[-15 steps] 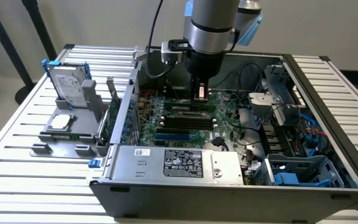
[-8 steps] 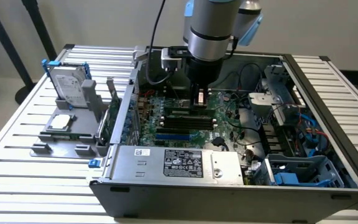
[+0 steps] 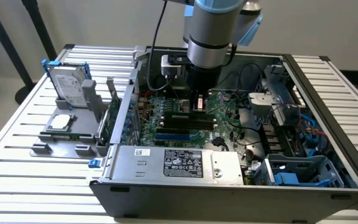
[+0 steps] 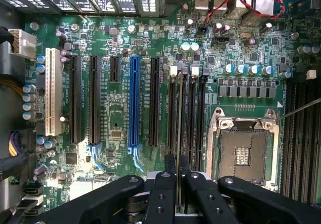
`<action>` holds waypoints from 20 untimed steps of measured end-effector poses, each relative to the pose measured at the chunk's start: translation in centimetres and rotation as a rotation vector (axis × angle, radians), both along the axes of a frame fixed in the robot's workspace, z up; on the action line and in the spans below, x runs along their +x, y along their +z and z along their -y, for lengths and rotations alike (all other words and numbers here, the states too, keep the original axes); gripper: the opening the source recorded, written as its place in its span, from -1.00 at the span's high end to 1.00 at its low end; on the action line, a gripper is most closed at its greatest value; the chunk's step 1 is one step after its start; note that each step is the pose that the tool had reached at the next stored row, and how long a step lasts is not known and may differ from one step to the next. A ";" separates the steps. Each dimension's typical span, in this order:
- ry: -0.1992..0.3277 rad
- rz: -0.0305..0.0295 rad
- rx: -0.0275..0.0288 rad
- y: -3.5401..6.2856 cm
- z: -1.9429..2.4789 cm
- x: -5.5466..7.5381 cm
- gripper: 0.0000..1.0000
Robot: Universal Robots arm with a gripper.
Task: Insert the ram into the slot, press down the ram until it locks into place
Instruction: 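Insert the ram into the slot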
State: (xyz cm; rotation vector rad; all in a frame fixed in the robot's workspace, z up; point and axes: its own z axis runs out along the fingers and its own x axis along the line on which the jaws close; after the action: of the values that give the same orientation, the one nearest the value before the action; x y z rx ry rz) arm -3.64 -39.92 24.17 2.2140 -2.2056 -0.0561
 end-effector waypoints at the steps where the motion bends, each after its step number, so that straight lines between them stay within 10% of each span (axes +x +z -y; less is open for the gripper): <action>1: 0.000 0.0020 0.0000 -0.17 0.00 0.0 0.73; 20: 0.004 0.0115 -0.0002 -1.19 0.20 0.0 0.73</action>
State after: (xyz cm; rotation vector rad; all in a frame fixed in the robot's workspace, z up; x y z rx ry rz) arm -3.65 -40.12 22.99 2.2239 -2.2072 -0.0432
